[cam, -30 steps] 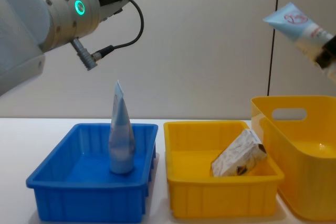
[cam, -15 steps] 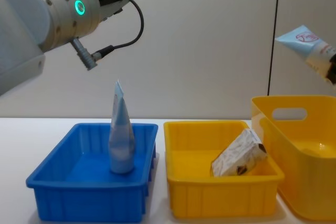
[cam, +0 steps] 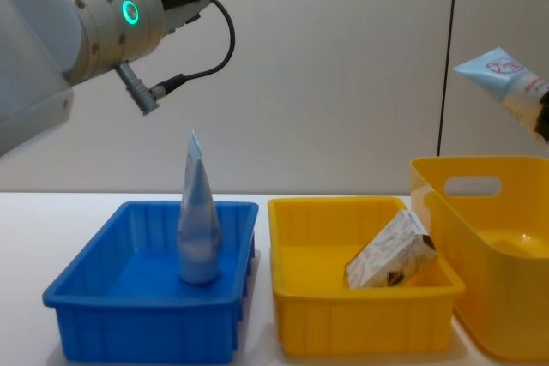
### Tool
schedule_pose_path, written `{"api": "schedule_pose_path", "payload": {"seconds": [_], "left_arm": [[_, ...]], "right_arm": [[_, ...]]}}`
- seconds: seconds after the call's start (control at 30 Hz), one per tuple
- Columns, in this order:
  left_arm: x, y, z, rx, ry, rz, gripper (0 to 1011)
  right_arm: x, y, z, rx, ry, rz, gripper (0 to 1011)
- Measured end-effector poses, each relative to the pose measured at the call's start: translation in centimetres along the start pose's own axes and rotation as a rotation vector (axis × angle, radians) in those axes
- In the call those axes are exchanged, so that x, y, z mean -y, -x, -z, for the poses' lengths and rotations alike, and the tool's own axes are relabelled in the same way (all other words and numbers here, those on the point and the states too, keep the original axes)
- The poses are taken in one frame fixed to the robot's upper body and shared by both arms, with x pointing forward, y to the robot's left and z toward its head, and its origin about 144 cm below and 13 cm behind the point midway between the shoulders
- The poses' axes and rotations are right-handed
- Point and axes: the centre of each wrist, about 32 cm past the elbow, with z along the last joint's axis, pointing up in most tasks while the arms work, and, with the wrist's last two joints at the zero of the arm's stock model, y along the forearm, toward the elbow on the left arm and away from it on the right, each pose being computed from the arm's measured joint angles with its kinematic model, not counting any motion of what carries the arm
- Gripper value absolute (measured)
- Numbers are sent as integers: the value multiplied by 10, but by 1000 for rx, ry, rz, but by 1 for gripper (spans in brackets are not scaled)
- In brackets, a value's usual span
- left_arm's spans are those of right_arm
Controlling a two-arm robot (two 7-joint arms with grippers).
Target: Bimanual collaborative sorting of washing and personal care products
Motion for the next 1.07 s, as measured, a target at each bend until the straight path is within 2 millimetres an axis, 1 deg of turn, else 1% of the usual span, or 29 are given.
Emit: {"api": "schedule_pose_path", "payload": {"seconds": [0.03,0.07,0.13,0.17,0.23,0.3,0.33,0.4,0.43,0.47,0.57,0.63,0.7,0.9,1.07], "left_arm": [[0,0,0,0,0,0,1001],[0,0,0,0,0,0,1001],[0,0,0,0,0,0,1001],[0,0,0,0,0,0,1001],[0,0,0,0,0,0,1001],[0,0,0,0,0,0,1001],[0,0,0,0,0,0,1001],[0,0,0,0,0,0,1001],[0,0,0,0,0,0,1001],[0,0,0,0,0,0,1001],[0,0,0,0,0,0,1001],[0,0,0,0,0,0,1001],[0,0,0,0,0,0,1001],[0,0,0,0,0,0,1001],[0,0,0,0,0,0,1001]], "right_arm": [[0,0,0,-1,1,0,230],[0,0,0,-2,1,-1,244],[-1,-1,-1,-3,2,-1,329],[-1,-1,-1,-4,3,-1,329],[-1,-1,-1,-5,3,-1,438],[-1,-2,-1,-6,4,-1,480],[-1,-2,-1,-6,4,-1,542],[-2,-2,-1,-7,5,-2,582],[-2,-2,-1,-7,6,-2,623],[-2,-2,-1,-8,6,-2,623],[-2,-2,-1,-8,6,-2,768],[-2,-2,-1,-9,7,-2,799],[-2,-2,-1,-10,8,-2,881],[-2,-3,-1,-11,8,-2,1002],[-2,-3,-1,-11,9,-2,1002]]}}
